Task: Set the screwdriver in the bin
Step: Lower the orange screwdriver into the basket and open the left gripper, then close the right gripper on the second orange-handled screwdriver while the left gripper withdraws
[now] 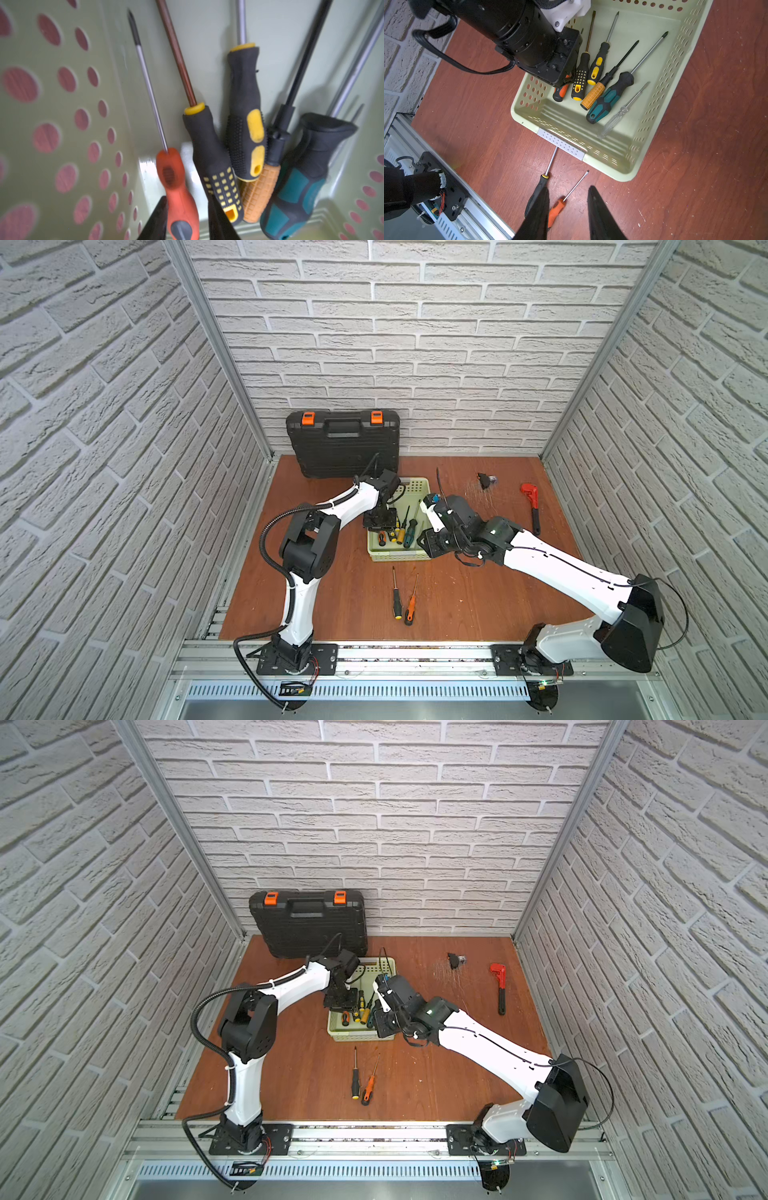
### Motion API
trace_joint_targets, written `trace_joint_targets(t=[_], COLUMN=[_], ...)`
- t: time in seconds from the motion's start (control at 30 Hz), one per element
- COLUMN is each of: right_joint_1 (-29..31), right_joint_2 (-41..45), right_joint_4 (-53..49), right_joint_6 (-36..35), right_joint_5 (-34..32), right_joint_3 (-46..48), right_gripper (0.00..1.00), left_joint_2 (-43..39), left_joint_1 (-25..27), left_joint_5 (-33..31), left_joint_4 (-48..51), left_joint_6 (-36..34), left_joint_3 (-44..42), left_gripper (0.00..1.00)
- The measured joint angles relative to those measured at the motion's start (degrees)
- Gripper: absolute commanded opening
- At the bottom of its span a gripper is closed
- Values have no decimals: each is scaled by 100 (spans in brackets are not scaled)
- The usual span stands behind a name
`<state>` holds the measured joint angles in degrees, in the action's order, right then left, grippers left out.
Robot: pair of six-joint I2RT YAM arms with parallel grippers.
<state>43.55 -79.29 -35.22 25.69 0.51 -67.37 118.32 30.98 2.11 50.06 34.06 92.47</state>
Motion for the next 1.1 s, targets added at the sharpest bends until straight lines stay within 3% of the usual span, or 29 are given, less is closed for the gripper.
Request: trace_joint_targets(t=[0.23, 0.57, 0.77, 0.9, 1.1], right_joint_1=[0, 164, 940, 1342, 1858], right_joint_2=[4, 424, 732, 903, 380], right_joint_4=[13, -70, -468, -374, -269], right_joint_6=[50, 623, 1351, 2225, 3254], right_joint_5=[-2, -184, -575, -492, -420], right_joint_3=[20, 385, 901, 1655, 1980], right_gripper=[34, 36, 44, 46, 57], left_joint_2=[-638, -2903, -4260, -5372, -6596], left_joint_1=[22, 238, 826, 1187, 1325], left_joint_5=[-98, -140, -345, -763, -1300], left_joint_4=[-144, -614, -1097, -1408, -1386], left_joint_6=[76, 260, 542, 918, 1486], left_joint_3=[-219, -1432, -2999, -4172, -5018], left_gripper=[39, 46, 48, 50, 51])
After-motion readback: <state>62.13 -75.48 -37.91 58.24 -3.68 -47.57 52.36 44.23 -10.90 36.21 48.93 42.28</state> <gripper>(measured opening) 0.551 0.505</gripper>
